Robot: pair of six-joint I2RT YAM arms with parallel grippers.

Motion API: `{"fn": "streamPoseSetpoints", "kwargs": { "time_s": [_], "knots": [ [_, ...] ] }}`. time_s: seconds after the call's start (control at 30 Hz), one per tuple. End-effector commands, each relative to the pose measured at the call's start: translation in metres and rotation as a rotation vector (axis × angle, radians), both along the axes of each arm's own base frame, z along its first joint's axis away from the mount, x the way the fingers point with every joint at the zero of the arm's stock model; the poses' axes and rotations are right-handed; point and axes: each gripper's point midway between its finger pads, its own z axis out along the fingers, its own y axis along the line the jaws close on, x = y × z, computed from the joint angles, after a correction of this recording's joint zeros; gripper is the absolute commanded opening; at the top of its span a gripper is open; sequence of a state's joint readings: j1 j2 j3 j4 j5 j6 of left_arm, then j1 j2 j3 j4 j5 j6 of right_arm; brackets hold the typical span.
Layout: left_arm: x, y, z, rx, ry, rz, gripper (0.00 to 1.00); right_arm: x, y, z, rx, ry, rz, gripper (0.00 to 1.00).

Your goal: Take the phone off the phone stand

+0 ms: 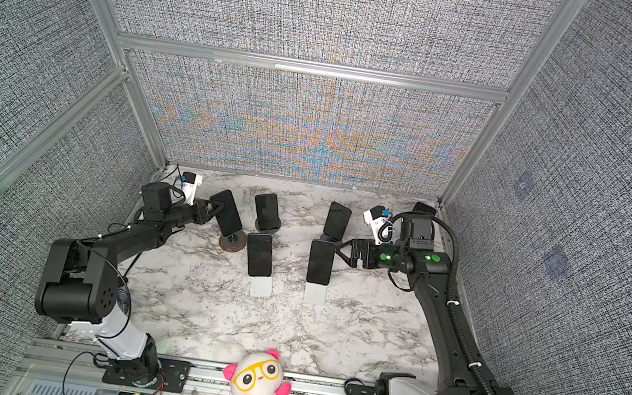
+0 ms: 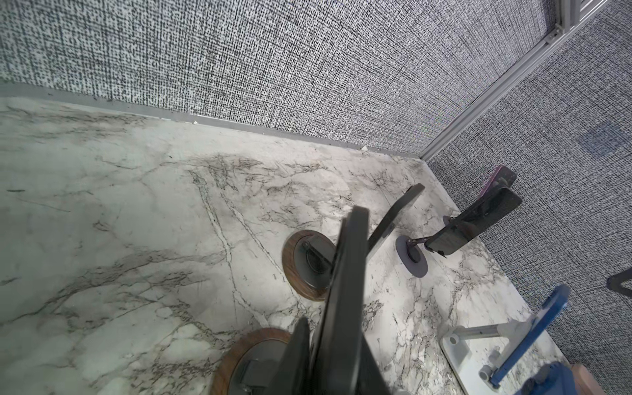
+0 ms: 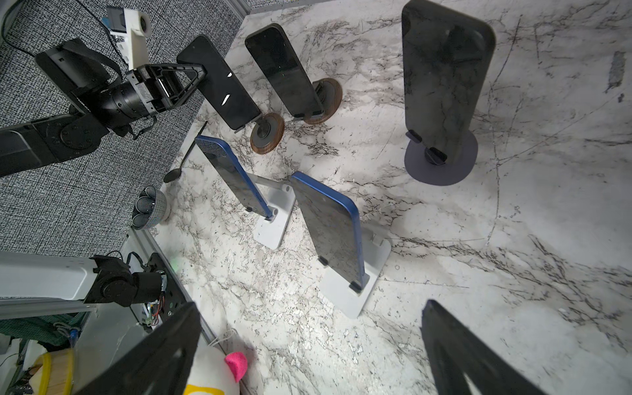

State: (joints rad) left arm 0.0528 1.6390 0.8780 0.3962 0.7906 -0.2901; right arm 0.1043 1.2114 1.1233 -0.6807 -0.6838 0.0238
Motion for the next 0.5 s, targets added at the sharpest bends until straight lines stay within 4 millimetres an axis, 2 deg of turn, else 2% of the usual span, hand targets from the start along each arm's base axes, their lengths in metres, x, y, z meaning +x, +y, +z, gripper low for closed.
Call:
{"fn": "streamPoseSetpoints", "kwargs": {
  "time_s": [0.0,0.2,0.33,0.47],
  "knots": [
    [0.002,0.001,0.012,0.003,-0.051,0.011,0.11,0.0,-0.001,-0.004,-0.014,0.0,0.0,0.99],
    [0.0,0.001,0.029,0.005,-0.082,0.01,0.06,0.003,-0.001,-0.006,-0.015,0.005,-0.003,0.99],
    [-0.004,0.001,0.052,0.007,-0.107,0.011,0.04,0.003,-0.002,-0.001,-0.02,-0.007,-0.011,0.99],
    [-0.012,0.003,0.084,0.018,-0.133,0.027,0.0,0.004,-0.006,0.01,-0.059,-0.047,-0.038,0.98]
  ]
}}
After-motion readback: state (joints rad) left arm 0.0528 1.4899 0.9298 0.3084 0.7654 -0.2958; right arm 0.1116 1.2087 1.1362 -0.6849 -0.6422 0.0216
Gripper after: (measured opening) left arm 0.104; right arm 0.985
